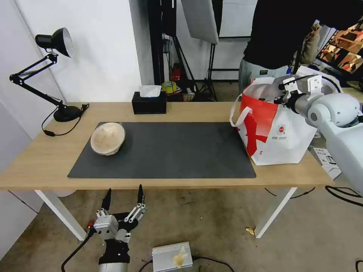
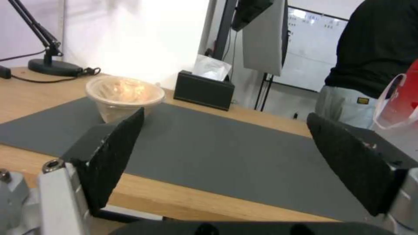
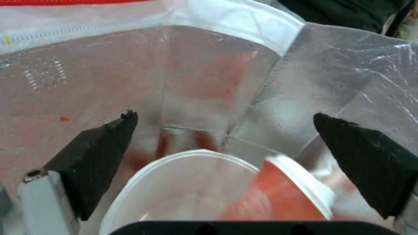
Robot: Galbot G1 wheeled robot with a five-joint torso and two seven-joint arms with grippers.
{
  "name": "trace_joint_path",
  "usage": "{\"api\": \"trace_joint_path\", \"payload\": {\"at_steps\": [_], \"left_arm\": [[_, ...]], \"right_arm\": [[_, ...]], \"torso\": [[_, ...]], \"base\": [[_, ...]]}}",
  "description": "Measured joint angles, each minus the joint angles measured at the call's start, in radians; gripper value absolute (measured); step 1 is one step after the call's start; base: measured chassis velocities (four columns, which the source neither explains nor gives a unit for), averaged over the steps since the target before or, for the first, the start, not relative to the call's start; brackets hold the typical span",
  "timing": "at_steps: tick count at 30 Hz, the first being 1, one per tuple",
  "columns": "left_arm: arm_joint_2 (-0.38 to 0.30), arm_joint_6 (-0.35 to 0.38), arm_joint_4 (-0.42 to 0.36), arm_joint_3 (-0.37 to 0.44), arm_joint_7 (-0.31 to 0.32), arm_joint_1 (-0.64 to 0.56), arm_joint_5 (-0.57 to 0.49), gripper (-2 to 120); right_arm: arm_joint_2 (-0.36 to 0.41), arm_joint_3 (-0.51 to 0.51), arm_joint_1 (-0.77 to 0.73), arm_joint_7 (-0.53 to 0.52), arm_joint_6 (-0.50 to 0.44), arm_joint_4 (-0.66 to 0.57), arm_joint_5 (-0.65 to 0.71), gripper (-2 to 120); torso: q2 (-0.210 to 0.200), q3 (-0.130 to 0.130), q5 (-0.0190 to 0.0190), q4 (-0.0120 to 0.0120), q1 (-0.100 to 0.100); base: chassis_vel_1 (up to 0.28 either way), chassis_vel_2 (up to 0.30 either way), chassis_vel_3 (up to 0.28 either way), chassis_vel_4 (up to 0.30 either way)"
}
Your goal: Pick up the trash from the table and place it into the takeout bag.
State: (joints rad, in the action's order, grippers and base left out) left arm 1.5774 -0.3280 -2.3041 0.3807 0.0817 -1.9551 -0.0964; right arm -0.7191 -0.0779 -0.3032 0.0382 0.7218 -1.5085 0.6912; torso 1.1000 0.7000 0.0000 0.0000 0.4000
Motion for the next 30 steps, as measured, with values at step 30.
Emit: {"api": "trace_joint_path", "payload": {"at_steps": [30], "left_arm": [[-0.009, 0.004, -0.021, 0.003, 0.001, -0.007, -0.002, 100]], "right_arm": [[0.054, -0.097, -0.04, -0.224, -0.212, -0.249, 0.175, 100]], "torso": [[0.0, 0.0, 0.0, -0.0001, 0.0]], "base": [[0.0, 0.0, 0.0, 0.0]]}}
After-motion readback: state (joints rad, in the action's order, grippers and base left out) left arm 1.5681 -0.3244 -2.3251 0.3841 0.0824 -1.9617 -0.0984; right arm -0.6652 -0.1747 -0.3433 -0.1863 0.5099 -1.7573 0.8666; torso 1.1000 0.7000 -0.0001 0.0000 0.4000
